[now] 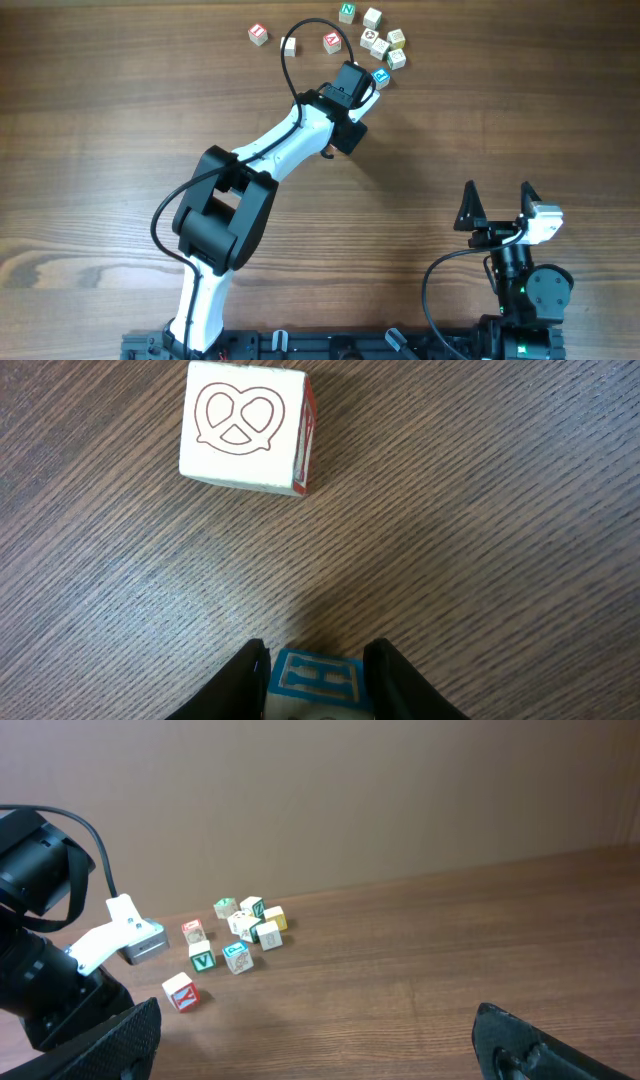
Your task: Form a circle
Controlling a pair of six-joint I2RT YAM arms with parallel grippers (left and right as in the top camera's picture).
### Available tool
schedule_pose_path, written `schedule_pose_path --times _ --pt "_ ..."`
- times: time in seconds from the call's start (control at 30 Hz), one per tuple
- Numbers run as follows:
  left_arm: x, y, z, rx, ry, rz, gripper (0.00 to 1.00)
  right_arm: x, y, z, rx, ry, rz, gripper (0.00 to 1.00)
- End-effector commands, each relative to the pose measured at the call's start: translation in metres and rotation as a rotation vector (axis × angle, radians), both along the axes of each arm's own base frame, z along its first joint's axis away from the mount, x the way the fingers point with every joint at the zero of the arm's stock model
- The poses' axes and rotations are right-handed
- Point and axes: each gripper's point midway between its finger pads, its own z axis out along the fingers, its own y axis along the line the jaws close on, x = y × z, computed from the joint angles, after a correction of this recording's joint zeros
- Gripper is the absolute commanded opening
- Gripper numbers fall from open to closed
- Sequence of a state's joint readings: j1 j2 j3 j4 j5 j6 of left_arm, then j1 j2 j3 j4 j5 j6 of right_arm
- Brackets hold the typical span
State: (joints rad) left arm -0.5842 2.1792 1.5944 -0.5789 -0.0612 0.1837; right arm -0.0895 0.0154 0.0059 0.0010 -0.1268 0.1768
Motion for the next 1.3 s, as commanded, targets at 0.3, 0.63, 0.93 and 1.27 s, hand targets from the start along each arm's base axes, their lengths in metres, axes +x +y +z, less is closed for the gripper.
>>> schedule_pose_path --times 0.3,0.63,0.93,1.27 --pt "0.0055 -0.0008 0.0095 -0.006 -0.024 -0.038 0.34 -0.0004 -0.0012 0.0029 -0.020 -0.014 -0.008 1.00" --pt "0.0076 -0.0021 0.0107 -0.010 -0.034 -0.040 0.35 -0.0004 -0.0012 0.0029 -0.020 -0.014 -0.008 1.00" --pt "0.0075 -0.0020 0.0107 -0.010 -0.034 -0.040 0.39 -0.0004 -0.0012 0.0027 -0.020 -0.014 -0.008 1.00" --pt "0.0089 0.0007 0.0107 0.004 -0.042 -0.033 0.40 -0.0004 -0.0012 0.0029 -0.020 -0.014 -0.008 1.00"
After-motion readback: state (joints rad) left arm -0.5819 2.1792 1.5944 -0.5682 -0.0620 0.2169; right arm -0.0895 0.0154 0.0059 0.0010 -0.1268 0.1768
